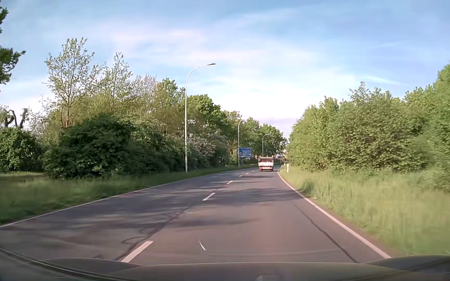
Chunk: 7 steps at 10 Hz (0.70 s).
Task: Follow the waypoints while adhering to traffic rules and regulations
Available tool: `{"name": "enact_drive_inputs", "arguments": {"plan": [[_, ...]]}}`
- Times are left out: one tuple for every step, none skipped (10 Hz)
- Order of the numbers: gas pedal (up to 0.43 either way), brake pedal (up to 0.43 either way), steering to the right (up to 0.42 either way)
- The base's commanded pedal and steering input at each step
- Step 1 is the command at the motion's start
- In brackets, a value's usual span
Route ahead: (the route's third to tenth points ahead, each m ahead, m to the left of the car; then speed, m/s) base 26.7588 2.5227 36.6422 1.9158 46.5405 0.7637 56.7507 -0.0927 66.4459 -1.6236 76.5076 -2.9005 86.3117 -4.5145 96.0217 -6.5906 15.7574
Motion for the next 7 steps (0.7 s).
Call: {"name": "enact_drive_inputs", "arguments": {"plan": [[0.059,0.0,0.01],[0.059,0.0,0.01],[0.059,0.0,0.01],[0.059,0.0,0.01],[0.059,0.0,0.01],[0.059,0.0,0.01],[0.059,0.0,0.01]]}}
